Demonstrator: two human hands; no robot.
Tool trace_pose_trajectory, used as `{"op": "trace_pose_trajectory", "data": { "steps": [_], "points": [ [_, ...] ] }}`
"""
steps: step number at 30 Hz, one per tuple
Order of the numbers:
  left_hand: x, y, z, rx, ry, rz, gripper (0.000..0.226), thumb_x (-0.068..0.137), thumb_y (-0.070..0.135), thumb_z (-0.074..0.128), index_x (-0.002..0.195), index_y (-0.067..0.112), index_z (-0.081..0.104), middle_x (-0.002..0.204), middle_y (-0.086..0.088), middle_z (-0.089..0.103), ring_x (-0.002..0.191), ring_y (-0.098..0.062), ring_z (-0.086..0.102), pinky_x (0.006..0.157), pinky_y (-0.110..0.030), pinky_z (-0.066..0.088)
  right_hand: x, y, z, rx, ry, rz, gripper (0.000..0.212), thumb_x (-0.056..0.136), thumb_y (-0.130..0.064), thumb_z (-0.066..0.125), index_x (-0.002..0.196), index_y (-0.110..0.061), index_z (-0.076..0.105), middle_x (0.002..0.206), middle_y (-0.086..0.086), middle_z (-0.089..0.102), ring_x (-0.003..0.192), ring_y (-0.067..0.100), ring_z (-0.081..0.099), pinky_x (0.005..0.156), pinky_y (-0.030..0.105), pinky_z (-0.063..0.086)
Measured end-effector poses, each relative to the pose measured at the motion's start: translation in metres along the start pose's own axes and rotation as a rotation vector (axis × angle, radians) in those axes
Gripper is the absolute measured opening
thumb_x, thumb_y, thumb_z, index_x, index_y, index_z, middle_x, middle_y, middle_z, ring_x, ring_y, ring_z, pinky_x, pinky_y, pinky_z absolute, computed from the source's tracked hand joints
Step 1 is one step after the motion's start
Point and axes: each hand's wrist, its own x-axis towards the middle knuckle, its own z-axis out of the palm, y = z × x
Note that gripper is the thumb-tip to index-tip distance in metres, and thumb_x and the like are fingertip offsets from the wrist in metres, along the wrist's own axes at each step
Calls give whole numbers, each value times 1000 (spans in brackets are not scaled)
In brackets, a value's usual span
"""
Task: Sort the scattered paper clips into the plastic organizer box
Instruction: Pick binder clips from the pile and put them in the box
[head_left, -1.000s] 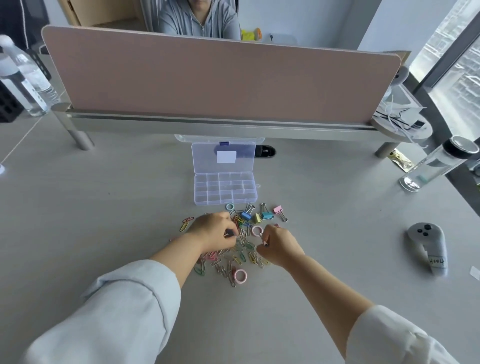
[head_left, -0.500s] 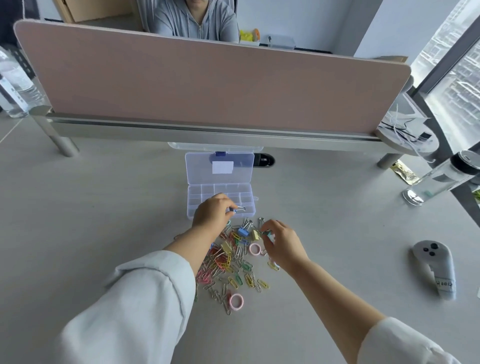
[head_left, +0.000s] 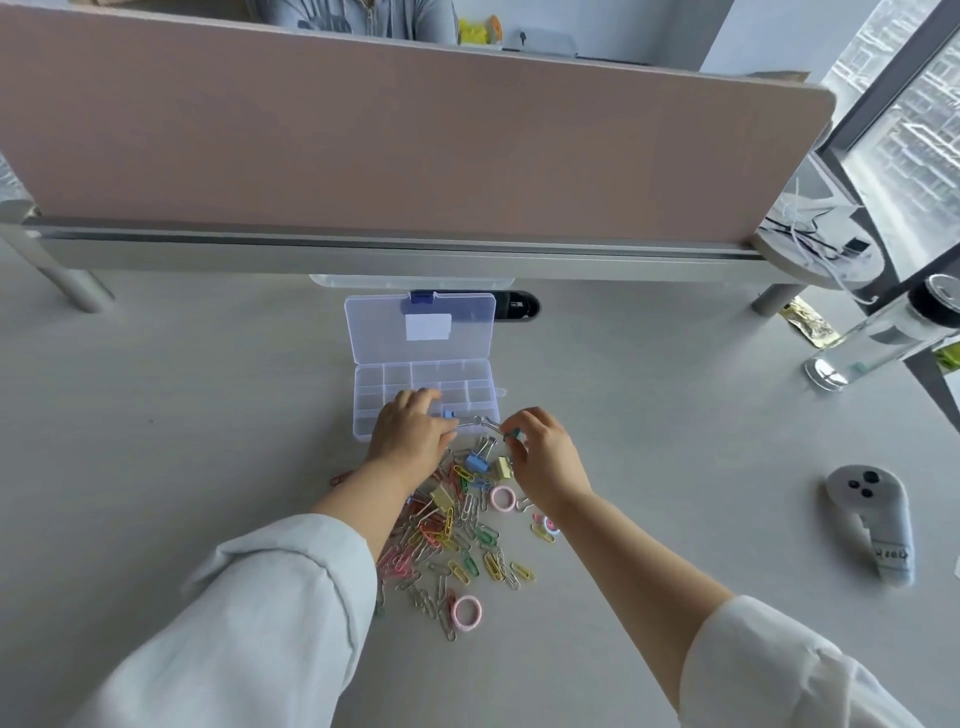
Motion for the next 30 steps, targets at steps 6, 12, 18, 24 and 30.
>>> {"op": "trace_pose_trajectory", "data": {
  "steps": [6,12,18,24,30],
  "points": [
    [-4,-7,-7,-8,-91,68,41,91,24,53,130,15,45,136,-5,52,122,-27,49,101,-36,38,12,-6,8,-17,45,-47,20,87,3,50,99,-2,65,110,15,63,98,36,59,79,39,51],
    [-14,-11,-18,-49,-145,21,47,85,28,61,125,13,41,120,-9,65,95,-30,64,81,-38,52,10,-5,21,-229,-119,-194,37,83,11,49,113,-5,64,122,9,61,113,28,55,91,37,49],
    [-19,-15,-16,-115,-205,60,49,92,15,52,138,18,37,140,-9,50,121,-30,54,100,-39,44,2,-4,22,-374,-93,-207,37,59,4,76,91,-12,75,103,7,71,100,30,65,77,39,59],
    [-33,-20,-4,-12,-58,127,42,93,9,46,135,13,43,151,-5,32,138,-25,31,114,-38,29,-10,-8,20,-442,-133,-105,45,88,-8,48,131,-21,51,147,4,34,134,29,27,110,43,29],
    [-44,-27,8,-127,-11,58,41,96,10,37,136,16,42,150,-1,35,137,-25,36,112,-36,33,-10,-2,27,-425,-22,-109,38,89,-14,48,125,-22,57,139,5,41,127,29,34,107,43,35]
  ]
}}
